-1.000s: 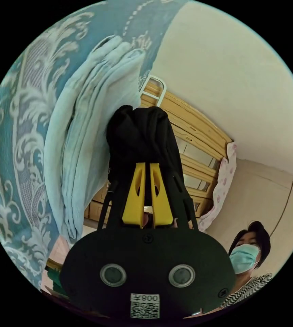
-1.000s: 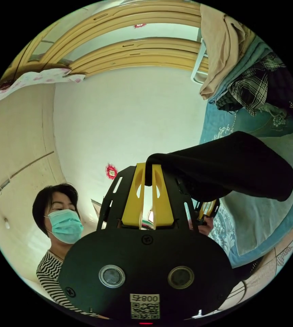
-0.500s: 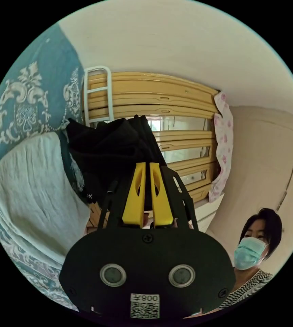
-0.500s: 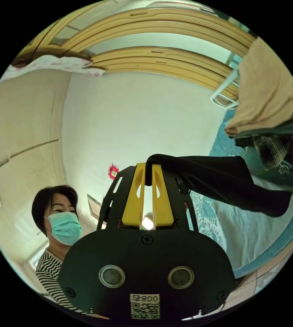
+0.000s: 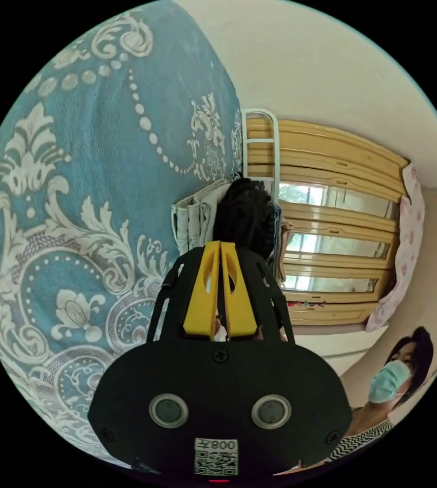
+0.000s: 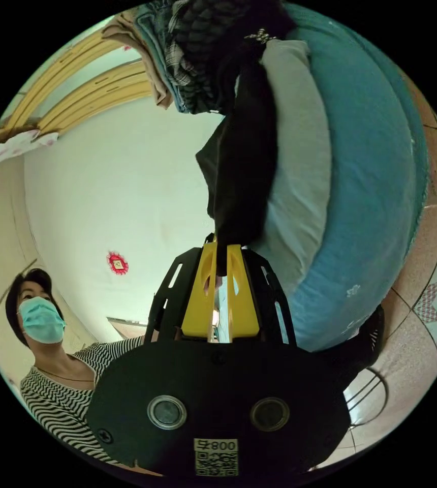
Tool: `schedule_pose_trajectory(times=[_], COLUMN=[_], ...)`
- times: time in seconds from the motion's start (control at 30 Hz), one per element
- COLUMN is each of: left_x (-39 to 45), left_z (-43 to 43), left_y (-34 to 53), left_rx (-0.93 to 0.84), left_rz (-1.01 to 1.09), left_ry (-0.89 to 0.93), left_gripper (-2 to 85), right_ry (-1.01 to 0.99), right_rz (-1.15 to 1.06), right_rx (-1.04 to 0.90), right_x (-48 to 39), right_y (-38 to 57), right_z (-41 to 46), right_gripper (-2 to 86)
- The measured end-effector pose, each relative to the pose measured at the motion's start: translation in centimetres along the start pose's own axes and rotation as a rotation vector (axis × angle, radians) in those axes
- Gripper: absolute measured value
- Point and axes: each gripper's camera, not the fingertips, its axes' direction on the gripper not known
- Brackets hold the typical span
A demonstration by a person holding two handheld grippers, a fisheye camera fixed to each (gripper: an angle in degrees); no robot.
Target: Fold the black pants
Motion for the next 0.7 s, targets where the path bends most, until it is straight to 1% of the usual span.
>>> schedule_pose_trajectory(times=[0.03, 0.1, 0.23, 0.3, 0.43, 0.47, 0.53, 0.6, 0.7], left_x=[0.4, 1.1, 2.6, 3.1, 3.0, 2.7, 1.8, 0.8, -0.4], left_z=[0.6, 1.8, 6.0, 8.1, 12.6, 13.7, 15.2, 16.4, 17.9], left_y=[-0.3, -0.8, -2.2, -2.7, -4.6, -5.2, -5.9, -6.3, -6.7], left_rx=[-0.003, -0.005, -0.035, -0.061, -0.118, -0.129, -0.152, -0.165, -0.156], left_rz=[0.029, 0.066, 0.168, 0.212, 0.256, 0.265, 0.257, 0.257, 0.260], left_ry=[0.037, 0.040, 0.053, 0.014, -0.151, -0.216, -0.279, -0.294, -0.293], left_gripper=[0.2, 0.1, 0.1, 0.1, 0.1, 0.1, 0.1, 0.1, 0.0], right_ry=[-0.005, -0.025, 0.054, 0.097, 0.078, 0.097, 0.132, 0.178, 0.270], right_rz=[-0.003, -0.013, -0.063, -0.062, -0.028, -0.035, -0.049, -0.076, -0.181], right_rx=[0.012, 0.009, 0.006, -0.001, 0.037, 0.055, 0.088, 0.157, 0.241], right_x=[-0.1, -0.5, -1.9, -1.7, -0.6, -0.9, -1.6, -2.4, -4.8], right_y=[0.0, -0.2, -0.2, 0.0, 0.7, 0.9, 1.2, 0.8, -2.2], right_z=[-0.1, -0.1, 0.2, 0.6, 0.8, 0.6, 0.0, -1.0, -2.0], right_gripper=[2.7, 2.8, 2.8, 2.8, 3.0, 3.0, 3.1, 3.2, 4.2])
